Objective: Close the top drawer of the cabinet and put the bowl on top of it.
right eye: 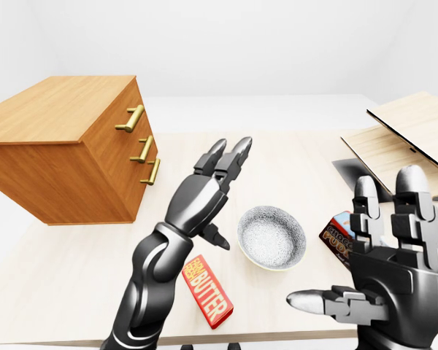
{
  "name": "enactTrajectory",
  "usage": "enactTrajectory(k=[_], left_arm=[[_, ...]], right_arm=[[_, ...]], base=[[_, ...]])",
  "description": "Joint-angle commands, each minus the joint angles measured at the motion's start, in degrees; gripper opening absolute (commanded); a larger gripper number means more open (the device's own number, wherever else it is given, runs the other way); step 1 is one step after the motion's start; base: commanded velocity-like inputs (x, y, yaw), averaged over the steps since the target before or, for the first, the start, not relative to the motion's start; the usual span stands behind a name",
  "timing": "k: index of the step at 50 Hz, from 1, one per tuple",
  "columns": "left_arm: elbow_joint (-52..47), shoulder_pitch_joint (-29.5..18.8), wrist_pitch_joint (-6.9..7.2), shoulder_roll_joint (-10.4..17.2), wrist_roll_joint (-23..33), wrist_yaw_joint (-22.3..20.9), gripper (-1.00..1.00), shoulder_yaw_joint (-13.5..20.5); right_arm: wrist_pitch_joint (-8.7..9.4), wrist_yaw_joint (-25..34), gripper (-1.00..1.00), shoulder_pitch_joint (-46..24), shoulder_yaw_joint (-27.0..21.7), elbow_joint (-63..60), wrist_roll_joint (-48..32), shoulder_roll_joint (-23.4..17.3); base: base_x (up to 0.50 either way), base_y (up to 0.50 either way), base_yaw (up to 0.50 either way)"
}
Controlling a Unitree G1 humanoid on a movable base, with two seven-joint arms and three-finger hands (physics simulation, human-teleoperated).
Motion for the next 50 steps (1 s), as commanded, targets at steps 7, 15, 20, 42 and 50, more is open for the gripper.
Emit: enactTrajectory(k=[7,15,20,42,50], left_arm=[[4.2,2.0,0.0,-1.9,7.5,-1.5,1.0,-3.0],[8.2,1.1,0.0,-3.9,6.5,1.0,1.0,-4.1],[11.1,0.8,0.0,-4.6,6.2,2.5,1.0,-4.7],[15.2,1.7,0.0,-5.4,11.9,1.2,1.0,-6.6],[17.8,0.7,0.0,-5.7,13.8,1.0,1.0,-6.3]], right_arm=[[0.0,0.6,1.0,-0.2,-1.7,-0.6,1.4,0.2],[0.0,0.6,1.0,-0.4,-2.6,-0.8,2.4,0.0],[0.0,0.7,1.0,-0.4,-2.6,-0.9,2.4,0.0],[0.0,0.9,1.0,-0.6,-3.2,-0.7,3.1,-0.1],[0.0,1.2,1.0,-0.5,-4.0,-0.9,4.1,-0.1]], base=[[0.0,0.0,0.0],[0.0,0.0,0.0],[0.0,0.0,0.0],[0.0,0.0,0.0],[0.0,0.0,0.0]])
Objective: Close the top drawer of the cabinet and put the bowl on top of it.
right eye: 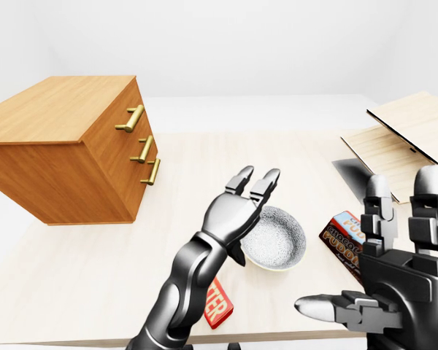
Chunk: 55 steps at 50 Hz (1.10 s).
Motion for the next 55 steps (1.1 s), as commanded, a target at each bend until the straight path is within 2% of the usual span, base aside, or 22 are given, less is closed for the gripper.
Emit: enactTrajectory(k=[1,8,29,44,55], left_arm=[[3.0,-0.9,0.0,-0.3,2.7,-0.9,1.0,0.2],[5.6,-2.5,0.0,-0.3,2.1,-0.3,1.0,2.0],[9.3,-0.7,0.0,-0.3,6.0,-0.2,1.0,-0.3],[11.2,-1.0,0.0,-0.3,7.2,-0.4,1.0,-0.4],[15.9,-2.8,0.0,-0.3,7.0,1.3,1.0,1.0]], right_arm=[[0.0,0.2,1.0,0.0,-0.6,0.0,0.7,0.0],[0.0,0.3,1.0,-0.1,-0.7,0.0,0.7,0.0],[0.0,0.8,1.0,-0.2,-0.9,0.3,1.3,-0.3],[0.0,1.3,1.0,0.2,-0.7,-0.1,1.2,0.0],[0.0,1.4,1.0,0.1,-1.6,-0.7,2.2,0.0]], base=[[0.0,0.0,0.0],[0.0,0.0,0.0],[0.0,0.0,0.0],[0.0,0.0,0.0],[0.0,0.0,0.0]])
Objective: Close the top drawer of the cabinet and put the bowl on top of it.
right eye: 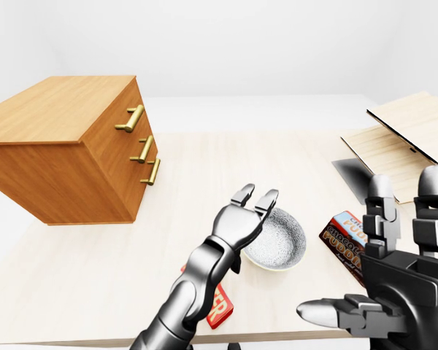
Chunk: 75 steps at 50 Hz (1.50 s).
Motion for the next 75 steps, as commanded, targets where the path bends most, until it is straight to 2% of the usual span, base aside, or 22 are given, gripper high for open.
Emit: enactTrajectory(k=[1,23,36,43,50,59,67,75], left_arm=[[3.4,-1.1,0.0,0.0,0.5,0.9,1.0,0.6],[9.3,-5.3,0.0,0.0,1.9,1.3,1.0,3.1],[10.2,-3.8,0.0,0.0,2.3,1.9,1.0,1.4],[8.0,0.6,0.0,0.0,3.0,1.6,1.0,-3.0],[6.9,2.3,0.0,0.0,3.4,1.5,1.0,-5.3],[8.0,1.9,0.0,0.0,3.2,2.4,1.0,-5.3],[9.5,0.1,0.0,0.0,2.4,3.0,1.0,-3.5],[10.4,-0.4,0.0,0.0,2.0,4.0,1.0,-3.1]], right_arm=[[0.0,0.2,1.0,0.0,-0.5,-0.3,0.5,0.0],[0.0,0.8,1.0,0.1,-0.4,-0.1,0.6,0.2],[0.0,0.6,1.0,0.0,-1.8,-0.6,2.2,-0.1],[0.0,0.6,1.0,-0.1,-2.0,-0.6,2.2,-0.1],[0.0,0.7,1.0,-0.1,-2.4,-0.6,2.6,-0.2],[0.0,0.7,1.0,-0.3,-2.5,-0.5,2.6,-0.3],[0.0,0.9,1.0,-0.1,-2.3,-0.8,2.6,-0.2],[0.0,1.3,1.0,0.1,-2.5,-0.9,2.8,0.0]], base=[[0.0,0.0,0.0],[0.0,0.0,0.0],[0.0,0.0,0.0],[0.0,0.0,0.0],[0.0,0.0,0.0],[0.0,0.0,0.0],[0.0,0.0,0.0],[0.0,0.0,0.0]])
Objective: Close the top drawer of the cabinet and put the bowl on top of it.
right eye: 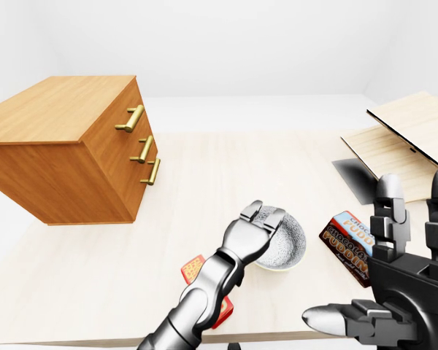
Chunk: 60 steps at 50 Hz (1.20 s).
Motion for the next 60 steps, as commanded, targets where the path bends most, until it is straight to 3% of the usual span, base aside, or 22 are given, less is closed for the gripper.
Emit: enactTrajectory(k=[1,47,60], left_arm=[[1.4,-0.9,0.0,0.0,-0.4,1.1,1.0,0.6],[11.0,-2.9,0.0,0.0,-0.2,6.9,1.0,2.4],[14.3,-5.1,0.0,0.0,-0.5,8.3,1.0,4.3]], right_arm=[[0.0,0.4,1.0,0.2,-0.2,-0.2,0.3,0.1],[0.0,1.7,1.0,0.6,-1.0,-0.5,1.4,0.6],[0.0,1.6,1.0,0.4,-1.4,-0.6,1.8,0.3]], base=[[0.0,0.0,0.0],[0.0,0.0,0.0],[0.0,0.0,0.0]])
